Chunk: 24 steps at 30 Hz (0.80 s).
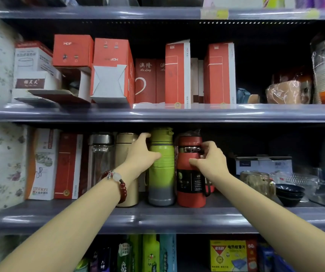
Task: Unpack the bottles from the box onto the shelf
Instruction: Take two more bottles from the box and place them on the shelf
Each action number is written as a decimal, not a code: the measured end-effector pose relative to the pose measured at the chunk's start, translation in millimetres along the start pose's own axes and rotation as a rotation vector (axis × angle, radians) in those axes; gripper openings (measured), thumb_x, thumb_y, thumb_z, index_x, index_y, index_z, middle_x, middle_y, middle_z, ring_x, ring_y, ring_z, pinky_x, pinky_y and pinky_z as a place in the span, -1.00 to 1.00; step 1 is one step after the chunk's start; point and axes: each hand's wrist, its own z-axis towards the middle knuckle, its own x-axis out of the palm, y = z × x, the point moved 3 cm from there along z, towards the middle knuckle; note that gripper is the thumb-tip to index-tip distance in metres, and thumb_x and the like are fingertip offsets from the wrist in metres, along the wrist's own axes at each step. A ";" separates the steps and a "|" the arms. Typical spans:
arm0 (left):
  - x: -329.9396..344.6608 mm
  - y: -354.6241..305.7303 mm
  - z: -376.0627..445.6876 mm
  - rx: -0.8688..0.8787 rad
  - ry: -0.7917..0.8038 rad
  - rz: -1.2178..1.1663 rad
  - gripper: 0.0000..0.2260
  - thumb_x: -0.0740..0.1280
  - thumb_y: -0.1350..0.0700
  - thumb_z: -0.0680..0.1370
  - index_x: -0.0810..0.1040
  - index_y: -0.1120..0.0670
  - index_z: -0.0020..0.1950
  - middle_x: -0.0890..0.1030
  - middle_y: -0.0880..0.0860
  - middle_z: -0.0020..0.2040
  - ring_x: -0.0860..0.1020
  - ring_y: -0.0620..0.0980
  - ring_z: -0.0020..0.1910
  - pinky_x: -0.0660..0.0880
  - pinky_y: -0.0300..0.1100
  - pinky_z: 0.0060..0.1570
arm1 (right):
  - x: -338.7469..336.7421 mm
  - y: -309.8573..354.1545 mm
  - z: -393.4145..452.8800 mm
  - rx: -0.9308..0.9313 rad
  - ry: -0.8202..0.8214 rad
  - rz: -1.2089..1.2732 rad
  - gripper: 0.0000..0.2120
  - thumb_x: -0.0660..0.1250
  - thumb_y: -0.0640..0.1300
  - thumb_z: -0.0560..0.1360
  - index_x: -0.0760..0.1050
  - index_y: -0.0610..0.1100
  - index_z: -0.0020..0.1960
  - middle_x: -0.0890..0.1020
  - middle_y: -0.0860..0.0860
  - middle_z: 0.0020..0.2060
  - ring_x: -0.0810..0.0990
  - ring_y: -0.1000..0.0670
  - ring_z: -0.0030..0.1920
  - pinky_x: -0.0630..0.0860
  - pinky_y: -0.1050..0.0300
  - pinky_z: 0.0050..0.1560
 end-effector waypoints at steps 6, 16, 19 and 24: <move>-18.7 5.9 -32.7 0.056 0.090 0.086 -0.61 0.45 0.16 0.41 0.53 0.06 0.23 0.58 0.09 0.09 0.49 -0.05 -0.02 0.33 -0.30 -0.05 | -8.9 10.2 -31.5 -0.086 0.028 -0.106 -0.51 0.48 -0.14 0.35 0.42 -0.13 0.24 0.51 -0.13 0.12 0.47 -0.03 0.01 0.37 0.15 0.03; -59.9 51.4 -111.8 0.073 0.228 0.225 -0.81 0.41 0.16 0.44 0.63 0.06 0.04 0.66 0.03 -0.08 0.59 -0.07 -0.08 0.42 -0.38 -0.14 | 37.4 42.9 -134.4 -0.303 0.465 -0.235 -0.80 0.44 -0.17 0.41 0.62 -0.18 0.03 0.63 -0.01 -0.17 0.56 0.05 -0.14 0.49 0.17 -0.01; -80.5 80.6 -139.5 0.018 0.232 0.294 -0.82 0.43 0.10 0.44 0.61 0.03 0.03 0.64 0.01 -0.06 0.59 -0.10 -0.13 0.43 -0.36 -0.18 | 72.1 51.2 -164.1 -0.358 0.617 -0.226 -0.82 0.45 -0.13 0.40 0.63 -0.15 -0.02 0.64 0.00 -0.20 0.58 0.03 -0.15 0.44 0.19 -0.11; -122.0 136.6 -201.1 -0.179 0.221 0.468 -0.83 0.41 0.08 0.47 0.62 0.05 0.03 0.62 -0.02 -0.17 0.52 -0.19 -0.27 0.41 -0.31 -0.21 | 143.3 66.5 -222.3 -0.421 0.873 -0.114 -0.80 0.47 -0.15 0.39 0.63 -0.15 0.00 0.68 -0.03 -0.17 0.63 0.00 -0.13 0.49 0.19 -0.09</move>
